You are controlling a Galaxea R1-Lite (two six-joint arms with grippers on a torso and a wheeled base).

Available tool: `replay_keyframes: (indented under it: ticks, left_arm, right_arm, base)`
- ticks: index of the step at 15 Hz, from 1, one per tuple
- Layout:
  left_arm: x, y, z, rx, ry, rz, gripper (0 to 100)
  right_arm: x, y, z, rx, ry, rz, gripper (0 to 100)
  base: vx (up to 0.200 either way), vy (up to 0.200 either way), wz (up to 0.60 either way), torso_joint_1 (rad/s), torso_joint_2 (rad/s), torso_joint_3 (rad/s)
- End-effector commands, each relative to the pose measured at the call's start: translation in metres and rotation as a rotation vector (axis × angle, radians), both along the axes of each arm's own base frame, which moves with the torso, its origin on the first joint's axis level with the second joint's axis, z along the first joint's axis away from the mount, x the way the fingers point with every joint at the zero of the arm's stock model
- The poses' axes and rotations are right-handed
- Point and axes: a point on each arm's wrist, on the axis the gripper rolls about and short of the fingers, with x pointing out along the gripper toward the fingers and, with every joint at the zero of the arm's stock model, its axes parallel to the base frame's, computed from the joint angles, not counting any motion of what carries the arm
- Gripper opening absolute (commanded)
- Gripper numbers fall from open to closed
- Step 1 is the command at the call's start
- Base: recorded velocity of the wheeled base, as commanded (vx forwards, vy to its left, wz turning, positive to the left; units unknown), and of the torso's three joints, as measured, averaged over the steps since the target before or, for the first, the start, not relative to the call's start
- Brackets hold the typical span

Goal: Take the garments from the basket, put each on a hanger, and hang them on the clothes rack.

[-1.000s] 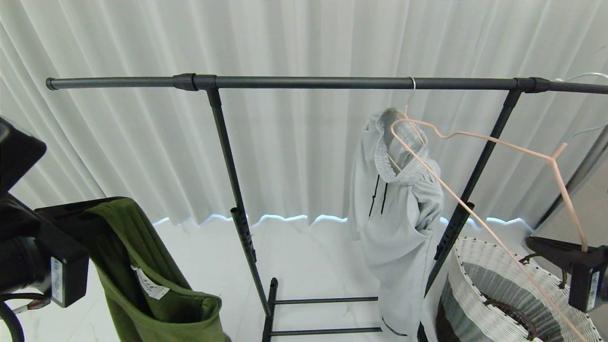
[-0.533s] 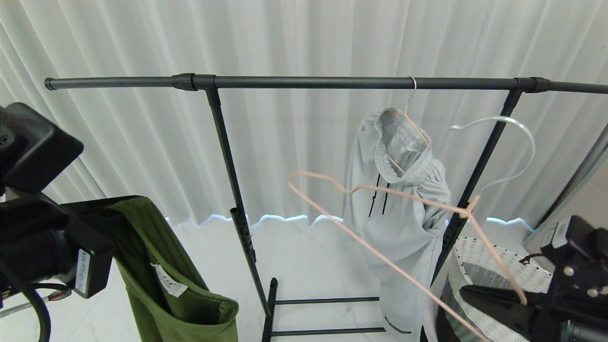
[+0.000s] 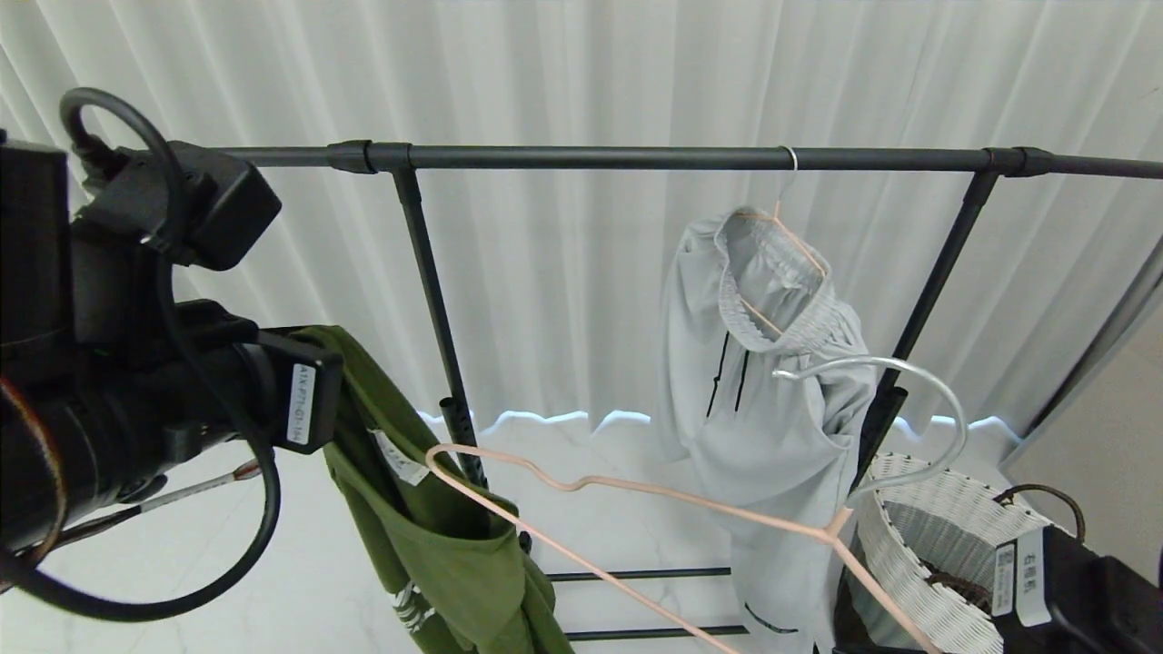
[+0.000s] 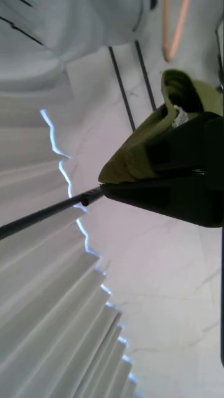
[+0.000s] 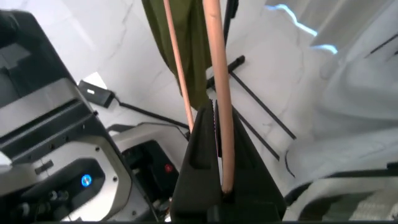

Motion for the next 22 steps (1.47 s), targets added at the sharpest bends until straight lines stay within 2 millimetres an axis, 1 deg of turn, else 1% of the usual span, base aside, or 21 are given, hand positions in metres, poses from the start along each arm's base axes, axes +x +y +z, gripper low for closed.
replay_keyframes:
  ticks: [1, 5, 9, 14, 22]
  left_arm:
    - [0.011, -0.015, -0.002, -0.013, 0.021, -0.013, 0]
    - [0.004, -0.021, 0.001, -0.031, 0.013, -0.053, 0]
    - [0.001, -0.024, 0.002, -0.038, 0.010, -0.074, 0]
    - [0.000, -0.023, 0.006, -0.053, 0.000, -0.070, 0]
    - [-0.002, -0.024, 0.010, -0.066, -0.013, -0.078, 0]
  right_arm:
    - [0.004, 0.012, -0.005, -0.018, 0.006, 0.000, 0]
    - [0.016, 0.029, -0.008, 0.019, -0.008, -0.032, 0]
    - [0.026, 0.045, -0.001, 0.067, -0.027, -0.043, 0]
    - [0.023, 0.045, -0.002, 0.063, -0.027, -0.031, 0]
    - [0.049, 0.055, 0.007, 0.111, -0.050, -0.129, 0]
  base:
    - [0.000, 0.000, 0.00, 0.000, 0.00, 0.000]
    - [0.000, 0.000, 0.00, 0.000, 0.00, 0.000]
    - [0.000, 0.000, 0.00, 0.000, 0.00, 0.000]
    - [0.000, 0.000, 0.00, 0.000, 0.00, 0.000]
    - [0.000, 0.000, 0.00, 0.000, 0.00, 0.000]
